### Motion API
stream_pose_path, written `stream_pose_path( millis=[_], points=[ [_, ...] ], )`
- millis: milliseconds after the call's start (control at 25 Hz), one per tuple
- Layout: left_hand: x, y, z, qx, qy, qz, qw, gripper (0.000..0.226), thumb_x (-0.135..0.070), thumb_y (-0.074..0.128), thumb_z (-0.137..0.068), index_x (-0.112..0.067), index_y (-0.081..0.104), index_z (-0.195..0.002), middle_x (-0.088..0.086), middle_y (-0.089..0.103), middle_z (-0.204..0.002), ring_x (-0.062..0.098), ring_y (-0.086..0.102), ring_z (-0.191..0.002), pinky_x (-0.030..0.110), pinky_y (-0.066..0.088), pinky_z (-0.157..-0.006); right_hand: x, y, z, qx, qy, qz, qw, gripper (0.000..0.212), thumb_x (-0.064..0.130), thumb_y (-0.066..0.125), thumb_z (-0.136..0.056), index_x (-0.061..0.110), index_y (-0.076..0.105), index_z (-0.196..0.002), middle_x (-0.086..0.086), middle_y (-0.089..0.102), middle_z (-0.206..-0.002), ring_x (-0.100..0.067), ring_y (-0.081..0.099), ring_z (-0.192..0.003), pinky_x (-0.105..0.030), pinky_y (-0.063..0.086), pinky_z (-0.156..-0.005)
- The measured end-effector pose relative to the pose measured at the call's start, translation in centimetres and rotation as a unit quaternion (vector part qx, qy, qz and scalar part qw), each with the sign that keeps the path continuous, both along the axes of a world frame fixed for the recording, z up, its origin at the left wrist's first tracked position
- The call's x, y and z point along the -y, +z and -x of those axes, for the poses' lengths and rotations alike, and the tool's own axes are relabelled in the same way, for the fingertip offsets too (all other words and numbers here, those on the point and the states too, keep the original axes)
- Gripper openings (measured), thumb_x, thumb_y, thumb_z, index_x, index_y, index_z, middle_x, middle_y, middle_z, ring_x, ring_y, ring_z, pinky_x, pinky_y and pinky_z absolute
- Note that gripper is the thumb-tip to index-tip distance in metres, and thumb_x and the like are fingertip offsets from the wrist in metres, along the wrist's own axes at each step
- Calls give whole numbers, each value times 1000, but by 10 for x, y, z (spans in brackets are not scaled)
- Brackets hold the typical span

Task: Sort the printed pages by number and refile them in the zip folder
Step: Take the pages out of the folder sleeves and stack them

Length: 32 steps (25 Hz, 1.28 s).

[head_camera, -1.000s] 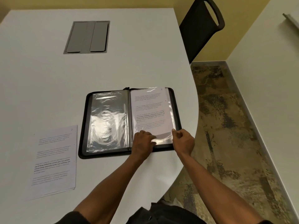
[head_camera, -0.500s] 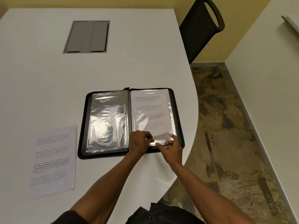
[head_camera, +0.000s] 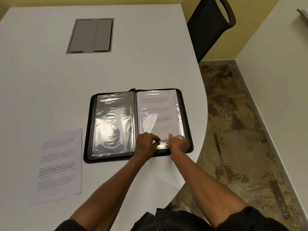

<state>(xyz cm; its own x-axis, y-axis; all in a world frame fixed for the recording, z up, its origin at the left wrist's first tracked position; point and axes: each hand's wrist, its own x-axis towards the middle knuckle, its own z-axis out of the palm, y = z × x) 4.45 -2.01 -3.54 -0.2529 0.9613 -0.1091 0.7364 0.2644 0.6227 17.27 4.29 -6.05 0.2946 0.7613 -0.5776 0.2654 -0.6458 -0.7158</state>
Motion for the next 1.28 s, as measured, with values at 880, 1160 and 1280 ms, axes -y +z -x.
stream_pose_path(
  millis=[880,1160,1280],
  points=[
    [144,-38,-20,-191,-274,-43,941,57,-18,85,-71,-24,66,-124,-2,68,-125,27,64,-115,46,48,-98,130,39,-84,-165,4,86,983,22,25,72,-92,11,69,-109,-8,76,-98,-27,74,-88,-41,62,-78],
    [173,-13,-28,-182,-392,-102,896,55,-30,77,-80,-22,57,-131,0,64,-131,21,60,-117,46,45,-105,130,55,-83,-100,100,88,986,16,8,69,-92,17,64,-105,-11,71,-112,-22,69,-91,-29,58,-59],
    [187,-2,-26,-66,-242,-115,961,40,-48,56,-96,-29,60,-131,-6,59,-138,12,52,-126,39,43,-107,151,62,-82,-113,82,80,987,25,4,68,-92,14,62,-114,-7,70,-111,-24,70,-94,-28,59,-61]
  ],
)
